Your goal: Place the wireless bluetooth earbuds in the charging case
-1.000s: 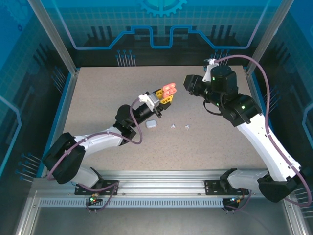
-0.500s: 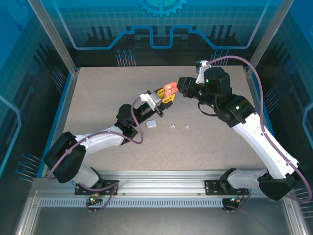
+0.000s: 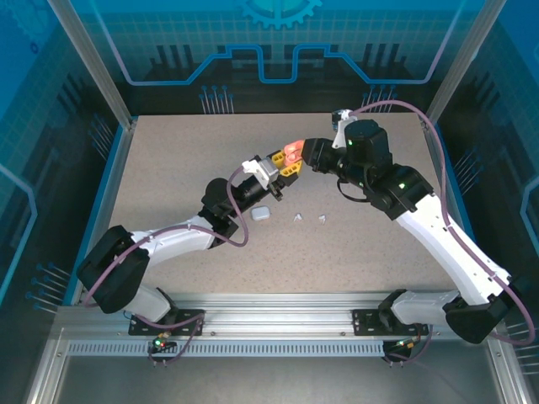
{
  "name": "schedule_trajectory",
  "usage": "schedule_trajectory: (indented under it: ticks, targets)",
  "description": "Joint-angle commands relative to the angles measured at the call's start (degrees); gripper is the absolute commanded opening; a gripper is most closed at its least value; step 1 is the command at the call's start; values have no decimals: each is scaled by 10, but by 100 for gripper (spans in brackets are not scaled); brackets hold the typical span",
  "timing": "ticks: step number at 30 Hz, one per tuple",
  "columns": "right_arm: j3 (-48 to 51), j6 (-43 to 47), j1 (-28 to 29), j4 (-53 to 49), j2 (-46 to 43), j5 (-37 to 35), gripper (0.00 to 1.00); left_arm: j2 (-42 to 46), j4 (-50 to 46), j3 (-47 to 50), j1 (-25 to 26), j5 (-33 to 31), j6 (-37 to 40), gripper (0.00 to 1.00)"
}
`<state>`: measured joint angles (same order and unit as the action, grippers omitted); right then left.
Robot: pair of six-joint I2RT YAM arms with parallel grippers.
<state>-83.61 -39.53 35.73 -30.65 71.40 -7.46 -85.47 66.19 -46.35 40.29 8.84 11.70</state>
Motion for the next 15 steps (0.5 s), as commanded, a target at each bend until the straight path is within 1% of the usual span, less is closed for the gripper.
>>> schedule_trajectory:
  ticks: [1,7,10,15]
  targets:
    - [12,13,13,10,11,-2,26,-1,23,-17,5,0,-8,0]
    - [31,40,33,26,12,-31,26,-1,24,-16,4,0,-10,0]
    - [30,56,42,31,18,-29,26,-1,24,-16,5,-2,-12,0]
    - [15,79,67,3,40,-52,26,-5,34,-14,4,-13,-14,0]
